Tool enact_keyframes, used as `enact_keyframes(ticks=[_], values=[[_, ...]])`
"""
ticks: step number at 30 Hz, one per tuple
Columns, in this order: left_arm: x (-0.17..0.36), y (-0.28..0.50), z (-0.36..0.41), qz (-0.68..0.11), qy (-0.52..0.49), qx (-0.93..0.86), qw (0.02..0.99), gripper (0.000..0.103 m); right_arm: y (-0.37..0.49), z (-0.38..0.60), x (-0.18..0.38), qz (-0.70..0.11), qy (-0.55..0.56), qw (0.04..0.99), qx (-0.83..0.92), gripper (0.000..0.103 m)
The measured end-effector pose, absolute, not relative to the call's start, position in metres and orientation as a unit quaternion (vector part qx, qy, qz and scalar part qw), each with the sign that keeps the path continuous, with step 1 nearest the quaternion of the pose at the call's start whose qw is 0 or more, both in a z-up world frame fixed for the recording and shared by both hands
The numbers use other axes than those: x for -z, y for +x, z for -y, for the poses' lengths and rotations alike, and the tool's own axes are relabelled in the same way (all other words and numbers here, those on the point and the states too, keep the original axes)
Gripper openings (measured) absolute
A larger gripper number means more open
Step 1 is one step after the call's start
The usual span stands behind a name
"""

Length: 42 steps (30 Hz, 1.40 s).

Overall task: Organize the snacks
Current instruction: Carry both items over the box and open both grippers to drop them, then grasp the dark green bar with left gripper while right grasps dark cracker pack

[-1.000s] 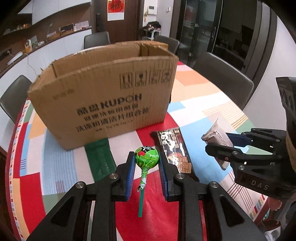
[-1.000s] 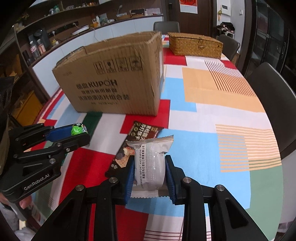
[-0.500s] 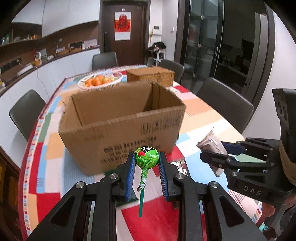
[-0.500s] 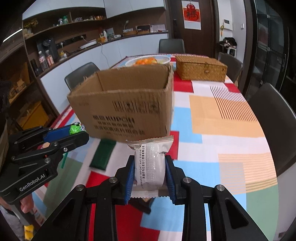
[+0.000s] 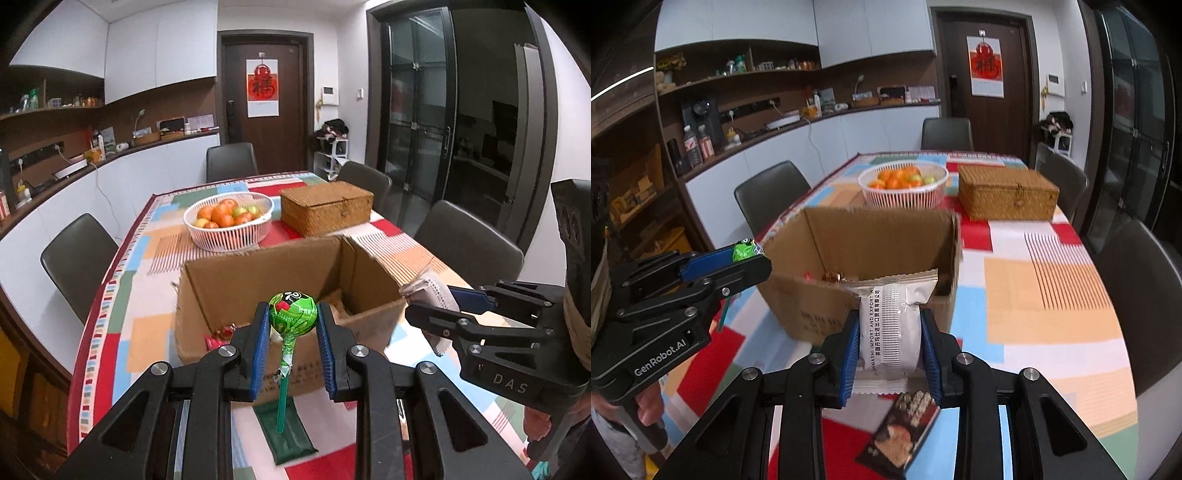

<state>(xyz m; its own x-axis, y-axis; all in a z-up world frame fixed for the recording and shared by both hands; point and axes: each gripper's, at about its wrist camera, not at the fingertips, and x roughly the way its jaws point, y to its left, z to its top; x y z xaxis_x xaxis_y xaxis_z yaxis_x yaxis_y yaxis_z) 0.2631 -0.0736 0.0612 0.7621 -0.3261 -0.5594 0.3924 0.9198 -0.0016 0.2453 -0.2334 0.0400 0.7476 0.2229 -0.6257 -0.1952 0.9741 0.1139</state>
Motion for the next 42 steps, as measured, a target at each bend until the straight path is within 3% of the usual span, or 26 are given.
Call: enact_keyframes(ticks=[11, 22, 24, 25, 27, 35, 42], values=[[-0.070, 0.313, 0.065, -0.307, 0.026, 0.184, 0.933, 0.025, 0.290, 0.225, -0.066, -0.309, 0.022, 0.944, -0.116, 0.032], [-0.043, 0.372, 0.060, -0.375, 0.011, 0.159, 0.913, 0.026, 0.350, 0.217, -0.048, -0.366, 0.041, 0.922, -0.120, 0.032], [-0.040, 0.376, 0.059, -0.377, 0.018, 0.145, 0.915, 0.037, 0.355, 0.215, -0.044, -0.372, 0.043, 0.920, -0.119, 0.033], [-0.039, 0.377, 0.058, -0.378, 0.019, 0.139, 0.915, 0.048, 0.357, 0.214, -0.042, -0.371, 0.043, 0.920, -0.117, 0.037], [-0.038, 0.372, 0.055, -0.373, 0.015, 0.135, 0.918, 0.049, 0.358, 0.213, -0.041, -0.375, 0.039, 0.920, -0.104, 0.052], [-0.040, 0.327, 0.046, -0.347, 0.019, 0.126, 0.929, 0.054, 0.326, 0.213, -0.042, -0.353, 0.031, 0.932, -0.078, 0.053], [-0.038, 0.289, 0.046, -0.334, 0.031, 0.146, 0.931, 0.058, 0.285, 0.217, -0.042, -0.333, 0.034, 0.940, -0.063, 0.063]])
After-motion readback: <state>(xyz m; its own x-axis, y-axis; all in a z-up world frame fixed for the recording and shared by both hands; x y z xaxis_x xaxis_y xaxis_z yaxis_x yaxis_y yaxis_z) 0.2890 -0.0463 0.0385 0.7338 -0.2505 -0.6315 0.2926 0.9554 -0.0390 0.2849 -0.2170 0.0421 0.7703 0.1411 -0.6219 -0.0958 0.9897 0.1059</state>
